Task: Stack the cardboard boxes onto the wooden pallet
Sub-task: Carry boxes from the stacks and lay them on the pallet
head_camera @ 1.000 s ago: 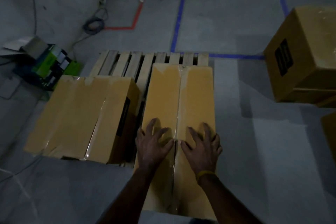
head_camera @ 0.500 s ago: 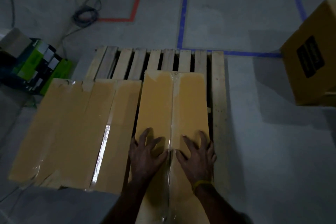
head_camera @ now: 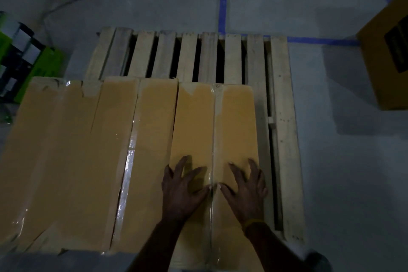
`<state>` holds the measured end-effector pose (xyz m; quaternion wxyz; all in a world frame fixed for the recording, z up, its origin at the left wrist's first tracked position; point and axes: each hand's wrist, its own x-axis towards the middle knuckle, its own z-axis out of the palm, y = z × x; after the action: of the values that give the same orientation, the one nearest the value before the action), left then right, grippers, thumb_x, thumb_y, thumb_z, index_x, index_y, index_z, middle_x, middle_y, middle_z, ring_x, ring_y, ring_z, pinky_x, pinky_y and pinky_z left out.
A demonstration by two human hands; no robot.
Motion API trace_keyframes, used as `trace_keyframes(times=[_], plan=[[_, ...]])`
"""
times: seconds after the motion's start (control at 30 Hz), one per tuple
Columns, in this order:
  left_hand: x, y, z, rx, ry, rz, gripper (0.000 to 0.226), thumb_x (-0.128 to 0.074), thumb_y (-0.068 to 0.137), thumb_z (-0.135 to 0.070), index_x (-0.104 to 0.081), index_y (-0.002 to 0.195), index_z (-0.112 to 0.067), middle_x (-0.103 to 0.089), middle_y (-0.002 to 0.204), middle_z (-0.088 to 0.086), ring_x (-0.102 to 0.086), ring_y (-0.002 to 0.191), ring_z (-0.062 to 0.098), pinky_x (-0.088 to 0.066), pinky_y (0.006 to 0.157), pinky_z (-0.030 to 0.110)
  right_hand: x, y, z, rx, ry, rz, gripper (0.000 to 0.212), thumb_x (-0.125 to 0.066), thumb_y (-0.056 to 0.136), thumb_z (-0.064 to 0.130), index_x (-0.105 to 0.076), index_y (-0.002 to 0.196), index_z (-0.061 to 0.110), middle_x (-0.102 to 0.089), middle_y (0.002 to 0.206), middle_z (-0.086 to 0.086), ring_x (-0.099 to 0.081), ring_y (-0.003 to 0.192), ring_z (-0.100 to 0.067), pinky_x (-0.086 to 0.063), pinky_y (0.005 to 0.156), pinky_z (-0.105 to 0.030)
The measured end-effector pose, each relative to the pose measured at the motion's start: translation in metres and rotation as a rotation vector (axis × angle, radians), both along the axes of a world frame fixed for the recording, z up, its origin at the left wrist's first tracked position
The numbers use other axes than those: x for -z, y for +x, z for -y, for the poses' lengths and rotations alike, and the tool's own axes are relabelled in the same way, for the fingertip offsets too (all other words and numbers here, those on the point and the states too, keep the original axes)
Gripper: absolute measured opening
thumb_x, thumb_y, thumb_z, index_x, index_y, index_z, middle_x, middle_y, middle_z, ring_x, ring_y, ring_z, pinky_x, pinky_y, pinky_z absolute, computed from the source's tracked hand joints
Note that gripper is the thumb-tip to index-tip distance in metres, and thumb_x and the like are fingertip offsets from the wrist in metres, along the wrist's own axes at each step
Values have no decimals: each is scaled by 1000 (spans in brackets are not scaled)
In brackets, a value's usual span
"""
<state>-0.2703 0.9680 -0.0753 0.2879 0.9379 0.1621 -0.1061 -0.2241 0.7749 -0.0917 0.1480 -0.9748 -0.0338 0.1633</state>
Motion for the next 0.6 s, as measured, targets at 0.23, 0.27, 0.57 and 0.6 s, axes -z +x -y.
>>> trace_keyframes(times=[0.23,0.27,0.57,0.6], plan=[[-3,0,4,263,165,-475,77,-57,90,-61,-17,154,-44,25,163,-6,13,149,44,-17,116,67,4,7,8,-214,-81,-333,92,-59,91,53,11,150,54,42,155,10,19,145,-50,-16,115,-65],[-8,1,5,257,135,-499,79,-58,90,-58,-15,155,-43,24,164,-4,11,149,43,-17,116,67,-3,11,11,-236,-97,-362,91,-59,91,52,8,152,52,40,156,8,18,146,-49,-13,115,-65],[-117,2,28,161,87,-389,83,-56,93,-55,-9,158,-32,12,166,2,5,151,40,-15,119,62,-129,5,22,-266,-65,-338,81,-57,95,48,-6,157,40,15,166,2,14,151,-33,-3,118,-66],[-133,-2,32,175,95,-379,84,-56,94,-55,-8,158,-32,13,166,2,6,152,39,-14,119,61,-148,-1,25,-257,-63,-337,82,-58,94,48,-7,157,39,14,166,2,13,151,-33,-4,118,-66]])
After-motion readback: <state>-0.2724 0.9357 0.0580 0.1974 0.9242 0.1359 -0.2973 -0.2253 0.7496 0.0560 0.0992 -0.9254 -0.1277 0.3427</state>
